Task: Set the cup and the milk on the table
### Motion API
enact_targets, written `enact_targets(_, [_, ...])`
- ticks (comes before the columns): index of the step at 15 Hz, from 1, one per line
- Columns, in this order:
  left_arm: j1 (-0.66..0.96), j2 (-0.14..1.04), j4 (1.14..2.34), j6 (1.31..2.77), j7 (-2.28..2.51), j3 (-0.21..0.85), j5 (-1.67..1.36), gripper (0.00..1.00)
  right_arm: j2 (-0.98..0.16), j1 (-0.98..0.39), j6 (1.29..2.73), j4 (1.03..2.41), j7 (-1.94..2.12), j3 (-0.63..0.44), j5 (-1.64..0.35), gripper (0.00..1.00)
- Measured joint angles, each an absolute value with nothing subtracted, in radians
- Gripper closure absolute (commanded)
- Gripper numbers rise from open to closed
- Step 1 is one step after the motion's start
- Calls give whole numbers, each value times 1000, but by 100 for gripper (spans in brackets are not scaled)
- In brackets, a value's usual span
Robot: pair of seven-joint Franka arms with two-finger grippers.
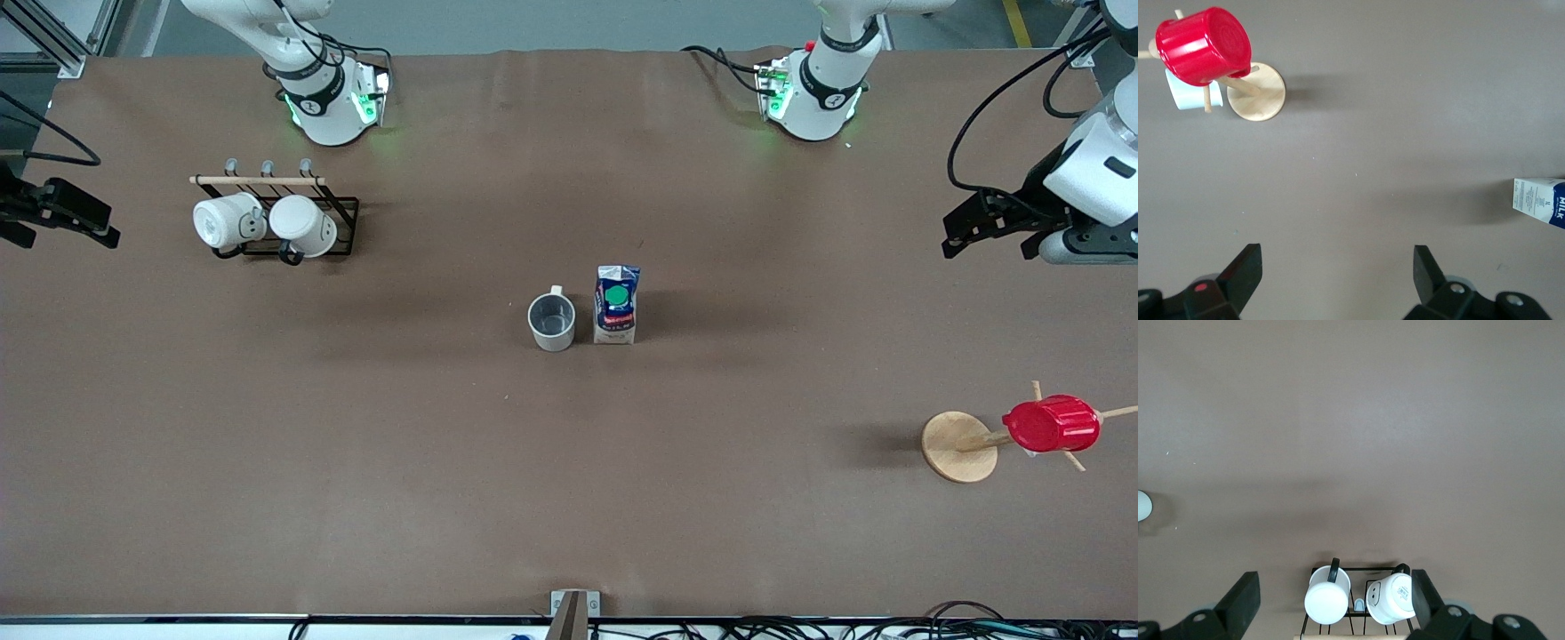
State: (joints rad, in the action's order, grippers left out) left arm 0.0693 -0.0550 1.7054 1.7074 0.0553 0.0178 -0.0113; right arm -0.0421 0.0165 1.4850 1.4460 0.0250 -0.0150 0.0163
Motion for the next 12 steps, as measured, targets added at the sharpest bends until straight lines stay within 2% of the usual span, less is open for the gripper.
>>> enact_targets(12, [77, -14, 1661, 1698, 76, 8, -18, 0, -43, 17, 1486, 1446, 25, -15, 16, 0])
